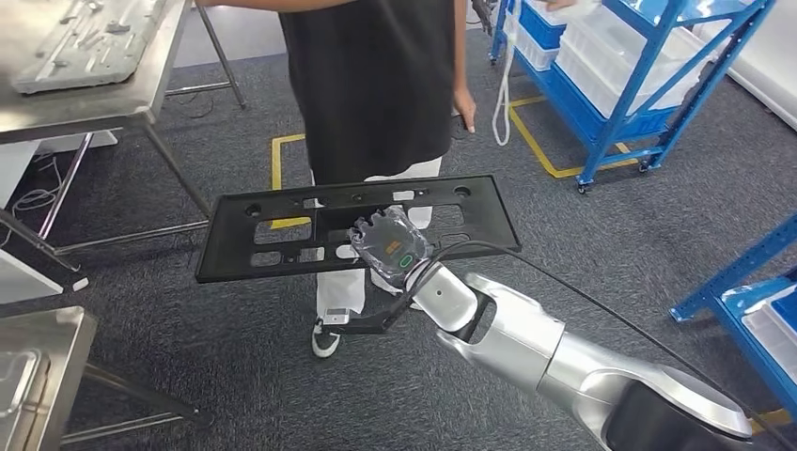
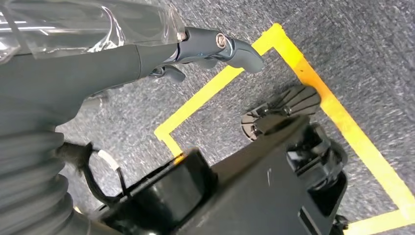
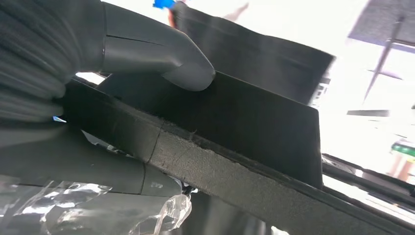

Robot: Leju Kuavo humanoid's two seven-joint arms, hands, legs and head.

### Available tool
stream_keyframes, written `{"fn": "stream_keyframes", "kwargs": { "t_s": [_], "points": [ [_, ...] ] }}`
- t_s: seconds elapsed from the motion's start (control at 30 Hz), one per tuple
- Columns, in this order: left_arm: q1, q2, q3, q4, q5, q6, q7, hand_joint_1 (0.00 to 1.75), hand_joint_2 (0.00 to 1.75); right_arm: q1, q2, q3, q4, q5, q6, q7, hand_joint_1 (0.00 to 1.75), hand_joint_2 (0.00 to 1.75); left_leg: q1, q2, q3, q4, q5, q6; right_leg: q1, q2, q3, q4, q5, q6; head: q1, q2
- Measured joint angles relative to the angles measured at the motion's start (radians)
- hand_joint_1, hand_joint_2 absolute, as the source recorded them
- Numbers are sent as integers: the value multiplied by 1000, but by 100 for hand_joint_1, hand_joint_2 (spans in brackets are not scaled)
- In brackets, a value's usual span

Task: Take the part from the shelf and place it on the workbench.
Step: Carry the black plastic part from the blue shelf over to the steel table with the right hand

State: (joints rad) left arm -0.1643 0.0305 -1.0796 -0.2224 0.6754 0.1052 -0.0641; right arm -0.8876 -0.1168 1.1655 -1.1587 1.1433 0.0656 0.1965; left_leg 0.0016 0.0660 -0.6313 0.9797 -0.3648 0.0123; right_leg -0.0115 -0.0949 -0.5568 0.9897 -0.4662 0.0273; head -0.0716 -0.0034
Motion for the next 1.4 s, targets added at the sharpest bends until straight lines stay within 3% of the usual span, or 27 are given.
{"fn": "stream_keyframes", "kwargs": {
  "t_s": [0.07, 0.13, 0.17, 0.23, 0.27, 0.3, 0.33, 0.37, 0.43, 0.47, 0.53, 0.57, 0.6, 0.67, 0.73, 0.8, 0.83, 0.9, 0.97, 1.03, 1.1, 1.13, 1.2, 1.23, 1.3, 1.33, 1.4],
  "points": [
    [1, 0, 0, 0, -5, -3, 0, 0, 175, 0, -1, 0, -5, 0, 6, 2, 175, 175, -3, -22, 1, -4, -2, 12, 2, -18, 7, -5, -6, 11, 2, 0],
    [7, 0, 0, 0, -9, -4, 1, 0, 175, 0, -3, 0, -13, 1, 13, 6, 175, 175, 2, -46, 7, -10, 0, 25, -1, 6, 4, 16, -27, 20, 4, 0],
    [10, 0, 0, 0, -10, -4, 2, 0, 175, 0, -5, 0, -17, 1, 16, 8, 175, 175, 5, -58, 10, -13, 1, 32, -2, 31, -12, 55, -51, 22, 5, 0],
    [10, 1, 0, 0, -11, -5, 2, 0, 175, 4, -12, 0, -22, 2, 22, 10, 175, 175, 5, -83, 13, -14, 0, 41, -2, 79, -80, 192, -111, 21, 7, 0],
    [9, 1, 0, 0, -12, -5, 2, 0, 175, 9, -15, 0, -23, 3, 24, 11, 175, 175, 4, -98, 15, -14, -1, 43, -1, 88, -117, 256, -131, 21, 8, 0],
    [10, 1, 0, 0, -12, -6, 2, 0, 175, 13, -19, 0, -24, 4, 27, 11, 175, 175, 4, -115, 17, -14, -2, 44, 0, 92, -142, 291, -132, 20, 8, 0],
    [11, 1, 0, 0, -12, -6, 2, 0, 175, 17, -21, 0, -25, 4, 28, 11, 175, 175, 3, -131, 20, -13, -3, 44, 0, 94, -147, 284, -111, 19, 8, 0],
    [12, 1, 0, 0, -12, -6, 2, 0, 175, 19, -23, 0, -26, 5, 29, 12, 175, 175, 4, -147, 22, -13, -4, 43, -1, 98, -134, 238, -75, 17, 8, 0],
    [11, 1, 0, 0, -12, -6, 2, 0, 175, 19, -26, 0, -31, 6, 29, 12, 175, 175, 3, -176, 24, -10, -7, 38, -5, 132, -78, 95, 4, 14, 8, 0],
    [10, 1, 0, 0, -12, -5, 2, 0, 175, 18, -27, 0, -33, 7, 29, 12, 175, 175, 2, -188, 24, -9, -8, 34, -8, 149, -57, 41, 27, 12, 8, 0],
    [10, 2, 0, 0, -12, -4, 1, 0, 175, 19, -29, 0, -39, 8, 29, 12, 175, 175, 3, -209, 19, -9, -9, 24, -7, 161, -41, 3, 36, 6, 7, 0],
    [12, 3, 0, 0, -12, -4, 1, 0, 175, 19, -28, 0, -41, 8, 30, 11, 175, 175, 5, -218, 17, -11, -8, 19, -6, 148, -41, 2, 37, 1, 7, 0],
    [13, 5, 0, 0, -12, -3, 1, 0, 175, 18, -28, 0, -45, 8, 30, 12, 175, 175, 7, -214, 13, -8, -10, 14, -5, 137, -39, 0, 38, -4, 8, 0],
    [11, 8, 0, 0, -16, -5, 1, 0, 175, 16, -28, 0, -52, 8, 32, 14, 175, 175, 6, -161, -14, 43, -37, 2, -7, 116, -35, -5, 40, -16, 4, 0],
    [4, 9, -1, 0, -23, -8, 1, 0, 175, 17, -30, 0, -58, 8, 36, 16, 175, 175, 6, -97, -77, 172, -96, -10, -5, 93, -32, -5, 37, -23, 1, 0],
    [-3, 9, -1, 0, -28, -8, 2, 0, 175, 17, -34, 0, -59, 8, 38, 18, 175, 175, 10, -81, -135, 284, -131, -16, -4, 67, -29, -5, 33, -26, 0, 0],
    [-5, 9, -1, 0, -29, -8, 3, 0, 175, 17, -36, 0, -61, 8, 39, 19, 175, 175, 11, -78, -139, 289, -123, -16, -4, 54, -27, -5, 31, -25, 0, 0],
    [-5, 10, -1, 0, -29, -8, 4, 0, 175, 16, -39, 0, -65, 8, 39, 22, 175, 175, 10, -60, -83, 180, -65, -13, -4, 30, -20, -5, 25, -22, 0, 0],
    [-7, 11, -1, 0, -31, -8, 8, 0, 175, 14, -41, -1, -70, 8, 40, 26, 175, 175, 1, -13, -10, 41, -17, -3, 1, 10, -11, -5, 17, -14, 1, 0],
    [-9, 11, -1, 0, -34, -8, 12, 0, 175, 12, -46, -1, -78, 8, 48, 33, 175, 175, -10, 5, 13, -8, -9, 9, 8, -10, -5, -6, 10, -5, 2, 0],
    [-6, 12, -1, 0, -36, -11, 17, 0, 175, 12, -52, -2, -92, 8, 65, 43, 175, 175, -9, -23, 14, -12, -6, 20, 8, -28, 0, -7, 3, 4, 4, 0],
    [-4, 12, -1, 0, -37, -13, 20, 0, 175, 12, -57, -2, -101, 8, 75, 49, 175, 175, -7, -36, 16, -16, -4, 25, 7, -19, 0, 1, -6, 8, 4, 0],
    [-1, 12, -2, 0, -42, -16, 28, 0, 175, 12, -74, -5, -124, 8, 95, 63, 175, 175, -1, -60, 22, -21, -1, 37, 2, 30, -31, 79, -52, 14, 5, 0],
    [-3, 11, -2, 0, -45, -16, 33, 0, 175, 12, -85, -6, -136, 8, 107, 68, 175, 175, -1, -73, 23, -21, -1, 41, 1, 61, -64, 148, -84, 16, 6, 0],
    [-9, 7, -4, 0, -47, -11, 38, 0, 175, 12, -106, -7, -159, 7, 131, 73, 175, 175, -1, -104, 24, -21, -2, 46, 0, 88, -134, 275, -126, 19, 8, 0],
    [-11, 5, -5, 0, -46, -9, 38, 0, 175, 12, -115, -7, -168, 7, 140, 73, 175, 175, 0, -120, 25, -20, -2, 46, 0, 92, -151, 295, -120, 21, 8, 0],
    [-17, 3, -6, 0, -43, -5, 37, 0, 175, 9, -129, -9, -186, 6, 150, 74, 175, 175, 3, -149, 29, -19, -3, 44, -3, 101, -123, 211, -55, 23, 9, 0]
  ]
}}
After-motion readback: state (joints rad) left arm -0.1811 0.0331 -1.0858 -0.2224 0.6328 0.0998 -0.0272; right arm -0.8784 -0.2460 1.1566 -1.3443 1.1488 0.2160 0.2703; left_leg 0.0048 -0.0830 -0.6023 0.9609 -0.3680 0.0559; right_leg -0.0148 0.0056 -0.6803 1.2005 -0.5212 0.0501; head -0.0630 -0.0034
